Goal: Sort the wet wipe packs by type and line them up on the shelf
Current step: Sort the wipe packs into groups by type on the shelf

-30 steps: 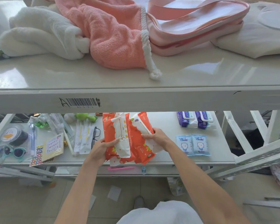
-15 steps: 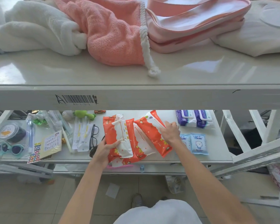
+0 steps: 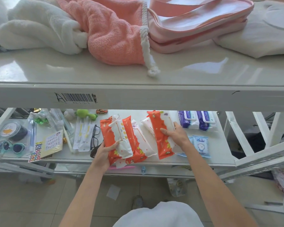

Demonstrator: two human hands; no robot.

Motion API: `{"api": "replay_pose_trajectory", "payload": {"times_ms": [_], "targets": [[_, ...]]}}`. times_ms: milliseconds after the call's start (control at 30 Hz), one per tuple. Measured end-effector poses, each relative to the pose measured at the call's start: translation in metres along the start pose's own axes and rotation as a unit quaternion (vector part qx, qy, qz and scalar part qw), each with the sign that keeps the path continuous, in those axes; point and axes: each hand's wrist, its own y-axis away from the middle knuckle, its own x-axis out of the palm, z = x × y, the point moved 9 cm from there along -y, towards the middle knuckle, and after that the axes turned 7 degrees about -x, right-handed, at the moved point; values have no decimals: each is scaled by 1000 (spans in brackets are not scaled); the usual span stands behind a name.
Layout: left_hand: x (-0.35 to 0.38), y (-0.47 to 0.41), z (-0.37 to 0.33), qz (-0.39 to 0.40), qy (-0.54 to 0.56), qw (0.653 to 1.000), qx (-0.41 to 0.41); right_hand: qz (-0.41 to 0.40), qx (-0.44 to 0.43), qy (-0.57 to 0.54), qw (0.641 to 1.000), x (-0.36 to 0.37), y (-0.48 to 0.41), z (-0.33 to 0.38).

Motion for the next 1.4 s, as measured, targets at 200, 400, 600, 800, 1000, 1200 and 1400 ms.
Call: {"api": "replay_pose_trajectory", "payload": {"times_ms": [200,400,600,800,1000,1200,1400], "targets": [[12,-12,10,-12,-4,1000,6,20,-3,35,999,-18,-23,22],[15,-26,19,-14,-1,1000,0,29,38,143,989,1,-39,7],[32,-34,12,2,-29,999,12,21,45,113,992,5,-35,-6],[25,-46,8,-29,-65,997,3,63,34,15,997,20,-33,-9],[33,-51,0,-14,-97,995,-7,69,70,-65,993,28,-25,-23],[38,-47,-17,25,-124,992,-27,-84,64,-190,976,-24,-8,-17],[10,-22,-8,29,-42,998,-26,-76,41,-281,956,-37,10,-28]]}}
